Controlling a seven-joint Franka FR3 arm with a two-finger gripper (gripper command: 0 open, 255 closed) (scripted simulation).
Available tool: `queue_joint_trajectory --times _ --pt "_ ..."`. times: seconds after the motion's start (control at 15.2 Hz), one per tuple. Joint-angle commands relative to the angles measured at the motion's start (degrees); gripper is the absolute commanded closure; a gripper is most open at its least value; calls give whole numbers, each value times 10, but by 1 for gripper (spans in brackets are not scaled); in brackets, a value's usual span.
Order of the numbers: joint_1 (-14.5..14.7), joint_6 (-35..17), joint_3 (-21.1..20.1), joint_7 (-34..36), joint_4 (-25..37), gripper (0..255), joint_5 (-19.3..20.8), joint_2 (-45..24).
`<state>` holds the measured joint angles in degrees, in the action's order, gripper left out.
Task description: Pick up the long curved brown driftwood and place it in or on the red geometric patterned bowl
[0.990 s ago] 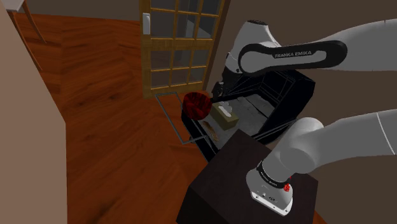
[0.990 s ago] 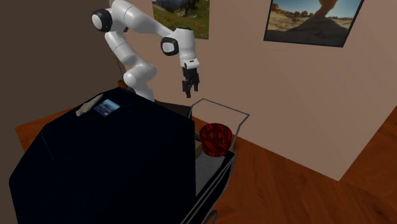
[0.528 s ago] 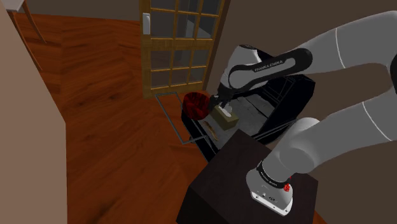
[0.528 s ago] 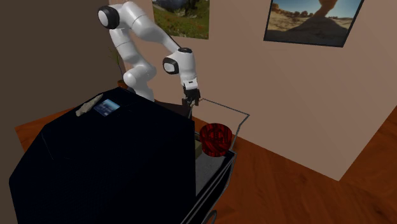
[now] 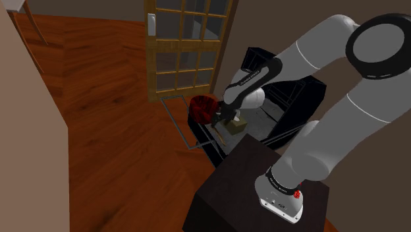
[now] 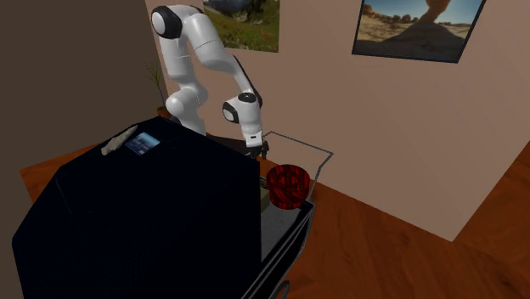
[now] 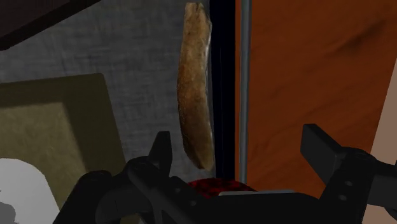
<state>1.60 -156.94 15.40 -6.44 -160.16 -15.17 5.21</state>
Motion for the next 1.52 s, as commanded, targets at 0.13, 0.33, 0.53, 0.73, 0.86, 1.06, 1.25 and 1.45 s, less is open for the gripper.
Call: queue_joint_trajectory --times 0.13,0.33,0.53,0.73,0.86,1.06,1.25,1.45 --pt "18 -40 -1 -57 12 0 -85 -59" --pt "22 -62 -13 -102 20 0 -146 -94" --pt "19 -72 -25 -126 26 0 -179 -113" --pt "19 -72 -25 -126 26 0 -179 -113" --pt "19 -72 -25 -126 26 0 -179 -113" --pt "19 -72 -25 -126 26 255 -178 -113" --pt "19 -72 -25 -126 26 255 -178 -113" --pt "19 -72 -25 -126 26 255 -178 -113"
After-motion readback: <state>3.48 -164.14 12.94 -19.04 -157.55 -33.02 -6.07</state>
